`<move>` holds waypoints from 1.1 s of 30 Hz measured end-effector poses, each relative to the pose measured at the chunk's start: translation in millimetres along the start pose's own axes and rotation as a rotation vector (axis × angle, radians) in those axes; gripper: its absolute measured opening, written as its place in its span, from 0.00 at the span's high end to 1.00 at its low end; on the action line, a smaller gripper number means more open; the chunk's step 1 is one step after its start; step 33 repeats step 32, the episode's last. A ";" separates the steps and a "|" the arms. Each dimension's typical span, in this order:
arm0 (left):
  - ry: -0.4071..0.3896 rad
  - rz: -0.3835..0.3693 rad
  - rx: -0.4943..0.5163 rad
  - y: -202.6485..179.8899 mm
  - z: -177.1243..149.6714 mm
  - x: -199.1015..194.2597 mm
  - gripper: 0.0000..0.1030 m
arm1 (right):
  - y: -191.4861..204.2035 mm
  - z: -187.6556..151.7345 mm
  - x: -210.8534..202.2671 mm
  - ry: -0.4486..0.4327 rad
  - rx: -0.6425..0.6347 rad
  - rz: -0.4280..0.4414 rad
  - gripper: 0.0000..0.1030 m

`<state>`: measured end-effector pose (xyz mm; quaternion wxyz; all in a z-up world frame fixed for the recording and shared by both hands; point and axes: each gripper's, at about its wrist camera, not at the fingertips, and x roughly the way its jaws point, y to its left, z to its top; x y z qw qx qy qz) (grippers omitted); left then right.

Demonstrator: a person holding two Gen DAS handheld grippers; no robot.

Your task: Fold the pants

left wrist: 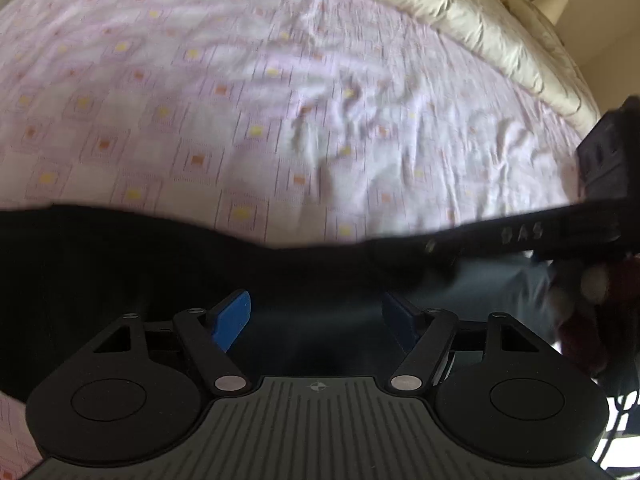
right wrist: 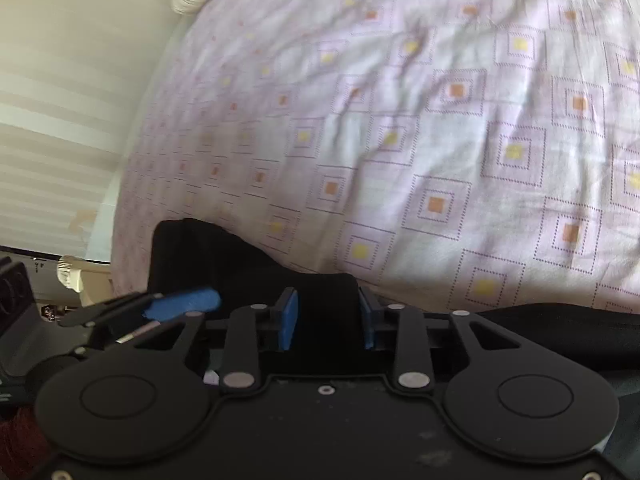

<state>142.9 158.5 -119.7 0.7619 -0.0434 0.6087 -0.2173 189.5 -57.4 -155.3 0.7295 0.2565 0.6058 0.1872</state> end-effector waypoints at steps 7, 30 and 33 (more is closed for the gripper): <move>0.148 -0.006 -0.177 29.8 -23.8 43.1 0.31 | 57.0 -40.1 -47.1 -0.283 -0.402 -0.155 0.99; 0.159 0.019 -0.070 9.7 -24.7 55.9 0.13 | 26.0 -27.6 2.0 0.152 -0.296 0.017 0.61; 0.159 0.017 -0.068 8.9 -25.4 56.3 0.11 | 25.1 -27.6 5.6 0.125 -0.287 -0.016 0.60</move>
